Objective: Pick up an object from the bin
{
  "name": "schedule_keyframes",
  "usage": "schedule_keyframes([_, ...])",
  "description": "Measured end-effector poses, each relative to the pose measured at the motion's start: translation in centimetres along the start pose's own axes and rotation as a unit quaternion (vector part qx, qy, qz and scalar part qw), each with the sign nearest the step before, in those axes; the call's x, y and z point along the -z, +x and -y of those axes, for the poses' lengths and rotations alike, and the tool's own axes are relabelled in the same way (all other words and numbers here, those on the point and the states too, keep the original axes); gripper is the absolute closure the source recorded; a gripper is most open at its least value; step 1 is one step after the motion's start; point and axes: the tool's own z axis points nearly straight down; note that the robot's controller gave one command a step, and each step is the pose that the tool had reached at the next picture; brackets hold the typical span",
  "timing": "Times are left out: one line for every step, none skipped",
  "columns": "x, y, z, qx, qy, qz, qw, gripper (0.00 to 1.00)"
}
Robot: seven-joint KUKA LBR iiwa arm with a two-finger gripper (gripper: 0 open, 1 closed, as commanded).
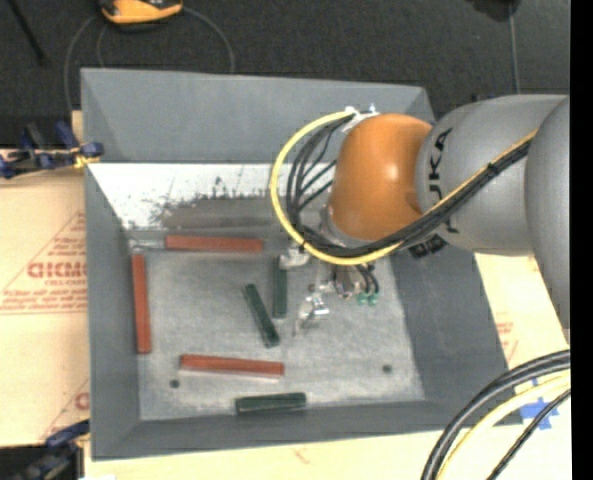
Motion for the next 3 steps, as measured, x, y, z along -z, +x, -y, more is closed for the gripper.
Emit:
schedule_keyframes([-6.5,0.3,-5.6,0.004,-0.001,-0.0015,1.0000,1.00])
schedule_keyframes([-6.5,0.3,-5.6,0.004,0.000,-0.0015,1.0000,1.00])
schedule_keyframes([8.6,-0.5,-7.8,0.003,-0.001,-0.0070,1.0000,1.00])
